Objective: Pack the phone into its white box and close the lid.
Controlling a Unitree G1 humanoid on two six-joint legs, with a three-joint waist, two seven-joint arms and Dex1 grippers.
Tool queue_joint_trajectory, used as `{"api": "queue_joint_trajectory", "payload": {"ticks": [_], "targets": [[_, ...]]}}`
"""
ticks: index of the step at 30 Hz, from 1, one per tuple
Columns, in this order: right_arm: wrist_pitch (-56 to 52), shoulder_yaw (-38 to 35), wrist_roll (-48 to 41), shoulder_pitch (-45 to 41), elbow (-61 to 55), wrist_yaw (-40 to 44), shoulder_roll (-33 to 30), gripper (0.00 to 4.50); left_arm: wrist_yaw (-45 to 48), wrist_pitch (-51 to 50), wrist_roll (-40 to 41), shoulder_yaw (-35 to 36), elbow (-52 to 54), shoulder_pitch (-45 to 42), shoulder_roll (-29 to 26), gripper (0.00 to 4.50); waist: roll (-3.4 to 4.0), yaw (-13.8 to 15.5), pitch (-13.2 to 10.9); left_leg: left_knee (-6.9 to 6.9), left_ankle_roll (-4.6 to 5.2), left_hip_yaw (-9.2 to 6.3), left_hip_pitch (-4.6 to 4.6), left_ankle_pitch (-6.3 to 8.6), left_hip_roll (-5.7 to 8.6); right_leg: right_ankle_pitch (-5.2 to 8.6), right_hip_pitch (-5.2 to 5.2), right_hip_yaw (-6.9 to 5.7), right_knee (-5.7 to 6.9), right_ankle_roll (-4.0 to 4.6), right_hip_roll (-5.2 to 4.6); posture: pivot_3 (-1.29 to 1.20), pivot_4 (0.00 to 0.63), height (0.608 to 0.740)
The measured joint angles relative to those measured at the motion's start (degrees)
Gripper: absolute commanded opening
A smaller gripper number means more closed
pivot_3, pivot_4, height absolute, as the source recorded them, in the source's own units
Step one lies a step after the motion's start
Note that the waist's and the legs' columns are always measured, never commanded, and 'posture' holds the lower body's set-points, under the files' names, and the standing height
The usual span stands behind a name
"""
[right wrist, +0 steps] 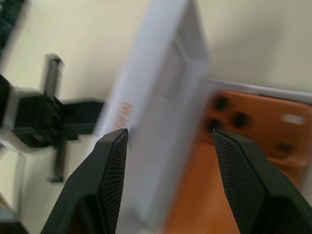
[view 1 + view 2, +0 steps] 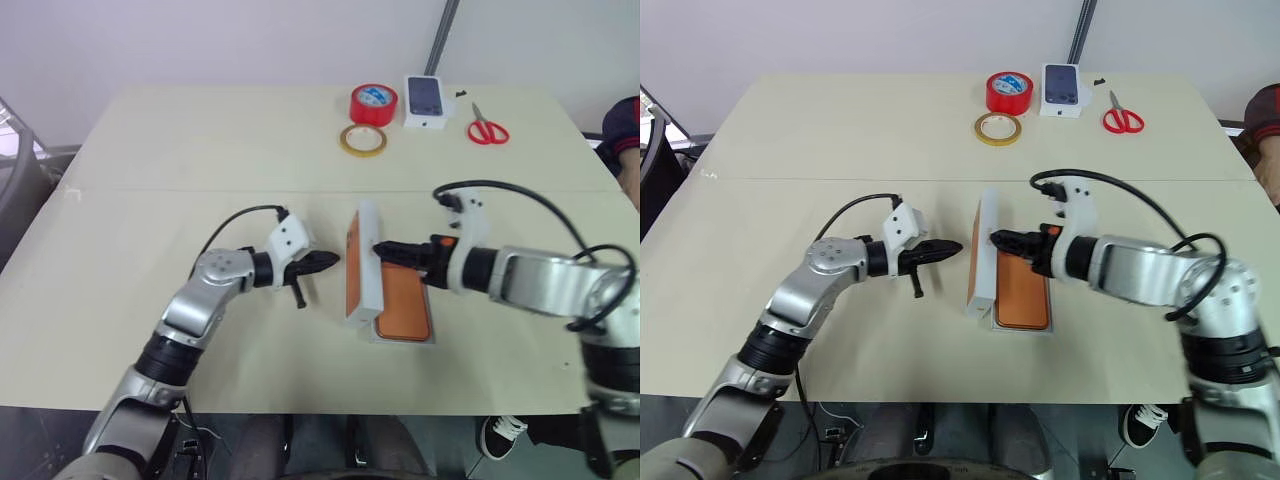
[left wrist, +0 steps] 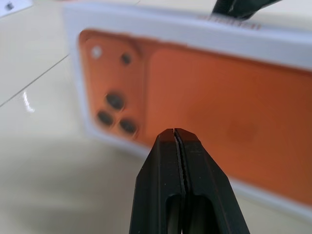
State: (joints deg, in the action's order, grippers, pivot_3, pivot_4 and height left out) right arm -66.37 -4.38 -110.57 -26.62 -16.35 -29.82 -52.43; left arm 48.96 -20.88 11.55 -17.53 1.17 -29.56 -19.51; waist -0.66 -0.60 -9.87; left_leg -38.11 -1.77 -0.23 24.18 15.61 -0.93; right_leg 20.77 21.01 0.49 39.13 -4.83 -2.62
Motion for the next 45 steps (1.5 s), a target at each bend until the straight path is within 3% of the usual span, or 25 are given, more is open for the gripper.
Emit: {"api": "queue_joint_trajectory", "payload": {"ticks": [1,4,8,14,22,29,32,45], "targets": [[-0.75,0.03,1.90,-0.16,0.24,1.75,-2.12,2.84,-0.09,0.01,-0.40,-0.65,-0.19,-0.39,0.83,0.00,0.00,0.01,0.00,0.00,0.00,0.00,0.00,0.00,0.00,0.00,0.00,0.00,0.00,0.00,0.00,0.00,0.150,0.740],[-2.06,0.03,10.28,-0.33,0.76,7.48,-6.11,1.99,0.02,-0.01,-1.03,-2.93,-0.47,-0.60,2.83,0.00,0.00,-0.14,0.01,0.01,0.00,0.01,-0.01,0.00,-0.03,0.00,0.01,0.01,0.01,0.00,0.04,0.00,0.150,0.740],[-2.40,0.26,21.62,0.66,-0.75,16.41,-8.49,0.03,0.01,-0.15,-1.38,-4.04,-1.19,-1.27,3.89,0.00,0.02,-0.05,0.01,0.00,0.00,-0.01,-0.01,0.00,-0.03,0.00,0.01,0.01,0.02,0.00,0.05,0.00,0.150,0.740],[-1.28,3.53,37.47,2.05,-7.53,28.54,-11.62,0.03,-0.75,-2.85,-0.82,-1.60,-1.18,-2.16,3.10,0.00,0.02,0.03,0.01,-0.01,0.00,-0.02,-0.01,0.00,-0.01,0.00,0.02,0.01,0.01,0.00,0.04,0.00,0.150,0.740],[1.30,9.57,54.78,4.74,-11.51,40.30,-11.63,0.03,-2.61,-9.17,-1.30,2.86,-1.16,-2.93,-2.52,0.00,0.02,0.00,0.01,-0.01,-0.01,-0.03,-0.01,-0.01,-0.01,0.00,0.02,0.01,0.02,0.00,0.03,0.00,0.150,0.740],[1.58,10.11,60.98,4.77,-12.50,45.28,-8.87,0.03,-0.33,-10.24,-2.62,-1.91,-1.27,-2.93,-2.24,0.00,0.02,0.32,0.01,-0.05,-0.02,-0.03,-0.01,-0.01,0.02,0.00,0.00,0.01,0.02,0.00,0.00,0.00,0.150,0.740],[1.12,10.12,63.26,4.72,-12.66,46.66,-7.13,0.03,0.19,-9.97,-3.16,-3.92,-3.56,-4.20,0.52,0.00,0.01,0.36,0.01,-0.06,-0.02,-0.03,-0.01,-0.01,0.02,0.00,0.01,0.00,0.04,0.00,0.01,0.00,0.150,0.740],[-3.60,6.60,67.14,7.77,-15.95,50.40,-6.62,0.03,5.21,-13.76,-0.94,-4.09,-0.80,-6.16,2.09,0.00,0.02,0.16,0.01,-0.06,-0.02,-0.04,-0.02,-0.01,0.01,0.00,-0.01,0.01,0.05,0.00,0.02,0.00,0.150,0.740]]}}
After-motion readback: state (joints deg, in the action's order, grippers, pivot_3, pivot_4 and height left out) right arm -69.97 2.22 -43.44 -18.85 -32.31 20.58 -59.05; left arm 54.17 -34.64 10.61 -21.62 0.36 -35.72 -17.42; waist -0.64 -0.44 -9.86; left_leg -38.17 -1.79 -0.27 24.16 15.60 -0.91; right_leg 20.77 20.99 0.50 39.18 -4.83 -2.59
